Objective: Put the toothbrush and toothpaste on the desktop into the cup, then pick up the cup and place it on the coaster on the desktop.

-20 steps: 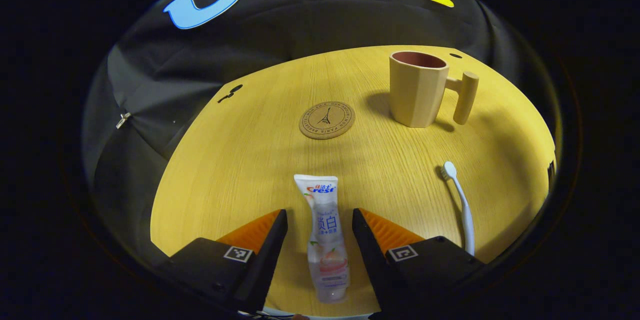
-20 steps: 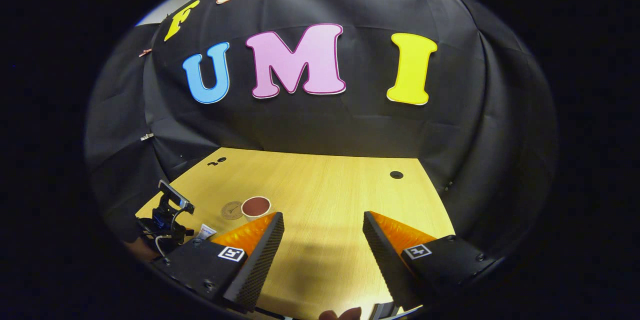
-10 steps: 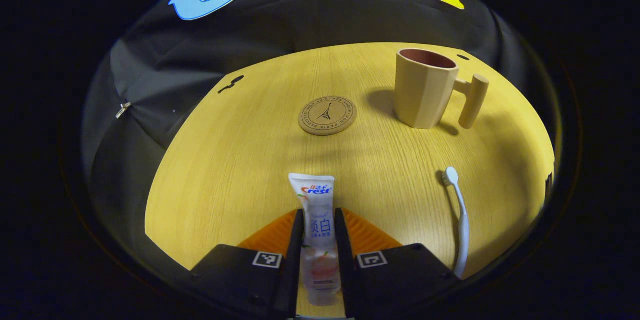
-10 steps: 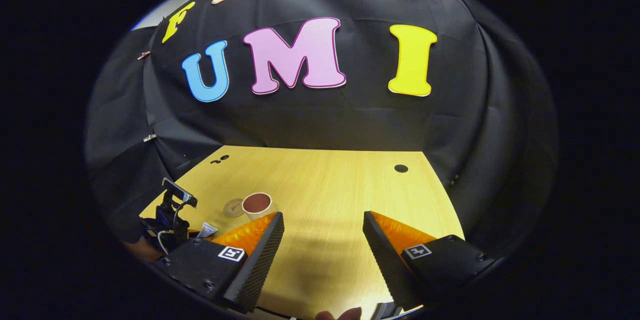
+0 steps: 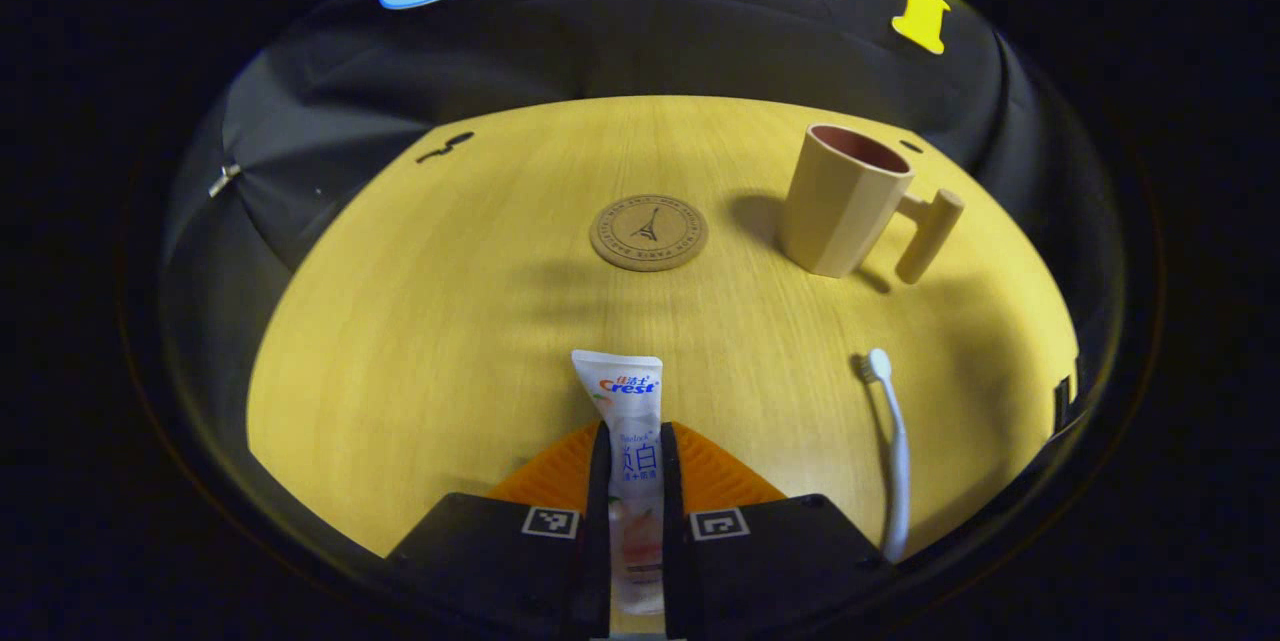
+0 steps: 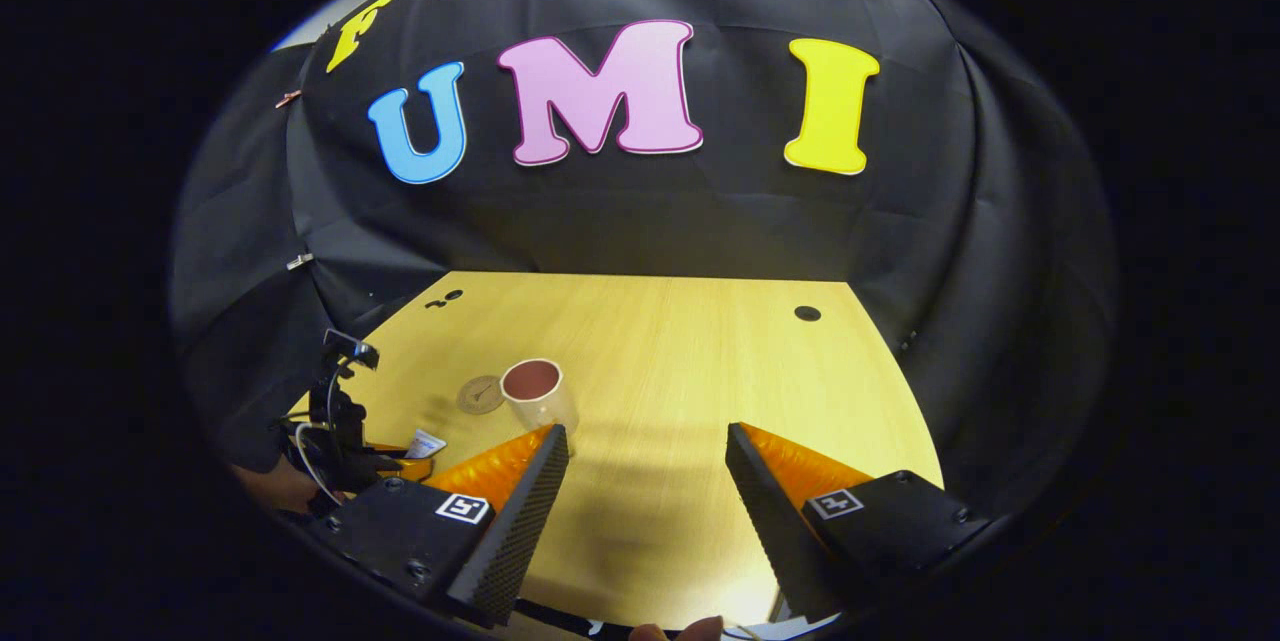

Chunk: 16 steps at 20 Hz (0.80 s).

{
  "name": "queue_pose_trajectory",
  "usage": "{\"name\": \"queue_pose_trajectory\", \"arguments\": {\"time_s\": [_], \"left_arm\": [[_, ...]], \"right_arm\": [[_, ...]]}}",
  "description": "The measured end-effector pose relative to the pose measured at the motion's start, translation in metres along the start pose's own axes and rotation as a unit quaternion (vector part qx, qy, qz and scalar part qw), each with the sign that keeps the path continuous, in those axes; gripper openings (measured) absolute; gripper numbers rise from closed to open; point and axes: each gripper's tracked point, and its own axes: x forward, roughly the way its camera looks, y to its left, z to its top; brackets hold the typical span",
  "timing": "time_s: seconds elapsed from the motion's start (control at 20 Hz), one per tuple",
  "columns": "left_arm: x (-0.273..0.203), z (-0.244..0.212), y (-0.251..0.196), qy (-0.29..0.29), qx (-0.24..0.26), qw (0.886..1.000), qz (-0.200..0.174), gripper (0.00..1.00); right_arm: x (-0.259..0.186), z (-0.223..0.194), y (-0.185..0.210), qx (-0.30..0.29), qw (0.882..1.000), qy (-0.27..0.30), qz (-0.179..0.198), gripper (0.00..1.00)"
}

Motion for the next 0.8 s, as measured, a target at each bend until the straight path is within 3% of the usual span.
{"name": "queue_pose_trajectory", "arguments": {"time_s": [0.1,0.3,0.45,0.8], "left_arm": [[-0.013,0.005,-0.002,-0.013,-0.016,0.999,-0.027,0.25],[-0.053,0.019,-0.006,-0.050,0.007,0.997,-0.064,0.25],[-0.079,0.025,-0.004,-0.068,0.023,0.994,-0.079,0.24],[-0.128,0.037,0.015,-0.099,0.001,0.988,-0.118,0.25]], "right_arm": [[-0.002,-0.008,0.017,0.001,1.000,0.010,-0.002,0.98],[-0.002,-0.022,0.057,-0.015,1.000,0.024,-0.002,0.98],[0.001,-0.036,0.088,-0.018,0.999,0.038,0.002,0.98],[0.018,-0.082,0.126,-0.004,0.996,0.085,-0.016,0.98]]}}
